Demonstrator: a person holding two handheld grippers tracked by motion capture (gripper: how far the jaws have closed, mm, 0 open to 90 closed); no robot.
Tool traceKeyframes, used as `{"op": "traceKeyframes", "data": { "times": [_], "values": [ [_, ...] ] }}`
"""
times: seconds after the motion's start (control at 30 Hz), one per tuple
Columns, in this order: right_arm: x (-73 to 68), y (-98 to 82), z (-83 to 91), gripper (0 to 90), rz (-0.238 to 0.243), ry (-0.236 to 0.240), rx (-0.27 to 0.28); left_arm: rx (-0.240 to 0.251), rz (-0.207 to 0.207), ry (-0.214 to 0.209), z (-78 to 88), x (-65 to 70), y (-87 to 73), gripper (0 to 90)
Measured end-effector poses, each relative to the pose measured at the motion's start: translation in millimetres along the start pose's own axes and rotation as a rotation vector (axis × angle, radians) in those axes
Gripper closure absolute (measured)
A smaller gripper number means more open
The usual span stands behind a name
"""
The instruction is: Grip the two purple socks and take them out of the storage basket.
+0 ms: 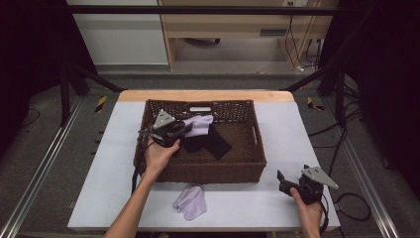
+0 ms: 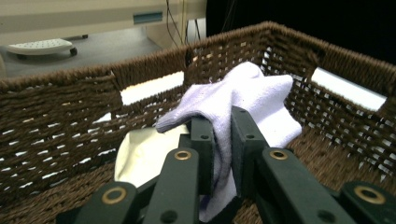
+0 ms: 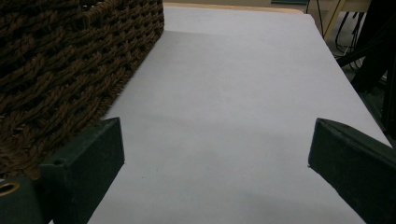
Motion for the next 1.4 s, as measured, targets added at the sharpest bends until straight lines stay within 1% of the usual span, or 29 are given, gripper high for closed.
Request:
{"op": "traceKeyframes", "data": {
  "times": [0.07, 0.17, 0.3, 0.37, 0.4, 0.57, 0.6, 0.73, 0.9, 0.97, 1.07, 1.13, 1.2, 1.4],
  "values": [
    [0.0, 0.1, 0.2, 4.0, -0.002, -0.001, 0.0, 0.015, -0.003, -0.007, 1.1, 1.0, 3.1, 80.6],
    [0.2, 0.2, 0.4, 3.9, 0.0, 0.001, 0.002, 0.035, -0.012, -0.006, 5.0, 1.7, 9.4, 80.6],
    [0.0, 0.1, 0.3, 4.0, -0.001, 0.001, 0.001, 0.066, -0.02, -0.015, 14.9, 5.4, 20.7, 80.5],
    [0.1, 0.1, 0.3, 3.9, -0.001, 0.0, 0.0, 0.077, -0.033, -0.009, 21.7, 7.7, 26.3, 80.5],
    [0.1, 0.1, 0.3, 4.0, -0.001, 0.0, 0.0, 0.091, -0.035, -0.014, 26.0, 10.5, 30.2, 80.5],
    [-0.1, 0.5, 0.1, 4.0, -0.001, 0.001, 0.006, 0.117, -0.051, -0.033, 44.2, 22.9, 40.1, 80.6],
    [-0.1, 0.4, 0.2, 3.9, -0.001, 0.001, 0.005, 0.113, -0.056, -0.04, 48.1, 25.8, 41.1, 80.6],
    [0.2, 0.6, 0.4, 4.0, -0.001, -0.001, 0.008, 0.126, -0.062, -0.068, 63.8, 38.5, 45.3, 80.5],
    [0.4, 0.8, 0.3, 4.0, -0.001, -0.003, 0.01, 0.122, -0.083, -0.085, 82.7, 48.8, 44.2, 80.5],
    [0.5, 0.8, 0.3, 4.0, -0.001, -0.004, 0.01, 0.122, -0.097, -0.089, 92.0, 52.6, 42.8, 80.5],
    [0.4, 0.8, 0.4, 4.0, -0.002, -0.005, 0.011, 0.132, -0.106, -0.099, 104.0, 58.4, 41.4, 80.5],
    [0.3, 1.0, 0.6, 4.0, -0.003, -0.005, 0.012, 0.131, -0.119, -0.103, 111.7, 61.9, 39.5, 80.5],
    [0.2, 0.8, 0.8, 4.1, -0.002, -0.004, 0.01, 0.131, -0.125, -0.111, 119.1, 66.2, 37.1, 80.5],
    [0.5, 1.0, 0.8, 4.1, -0.003, -0.007, 0.013, 0.123, -0.15, -0.13, 133.3, 77.8, 28.0, 80.5]
  ]
}}
Point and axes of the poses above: each handheld gripper's, and its own axes: z roughly backward along the jaws, y roughly out of its top, x roughly to its right, the point moved 10 cm from there along -z, roughly forward along the jaws, and after that the axes turned 6 degrees about -y, right-handed, at the moved point
